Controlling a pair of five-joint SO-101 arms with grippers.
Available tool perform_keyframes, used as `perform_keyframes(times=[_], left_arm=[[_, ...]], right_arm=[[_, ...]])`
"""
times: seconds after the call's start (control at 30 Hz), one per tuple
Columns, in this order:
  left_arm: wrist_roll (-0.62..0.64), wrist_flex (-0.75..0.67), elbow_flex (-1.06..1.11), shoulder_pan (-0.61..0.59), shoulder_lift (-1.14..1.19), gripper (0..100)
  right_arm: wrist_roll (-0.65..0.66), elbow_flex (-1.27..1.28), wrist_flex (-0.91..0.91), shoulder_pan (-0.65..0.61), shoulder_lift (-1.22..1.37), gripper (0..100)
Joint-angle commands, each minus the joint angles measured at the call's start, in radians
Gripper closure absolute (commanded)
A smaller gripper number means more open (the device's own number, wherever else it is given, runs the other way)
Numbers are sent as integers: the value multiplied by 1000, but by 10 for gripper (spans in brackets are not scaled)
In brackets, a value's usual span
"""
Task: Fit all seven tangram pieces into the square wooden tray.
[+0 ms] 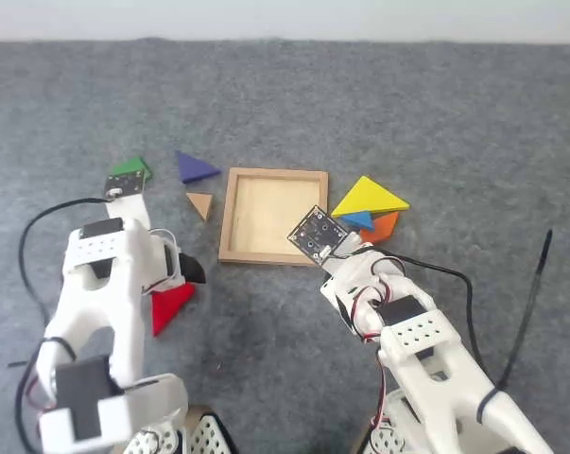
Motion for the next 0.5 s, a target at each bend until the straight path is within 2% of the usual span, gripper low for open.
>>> perform_keyframes(times=[0.0,0.2,0.47], left_arm=[[12,2,-120,-5,141,683],[9,94,-254,-15,304,656],[5,112,-222,-31,310,644]], right_arm=[[-3,-6,-8,-4,-7,990],[-3,-6,-8,-4,-7,990],[-3,-6,-8,-4,-7,990]])
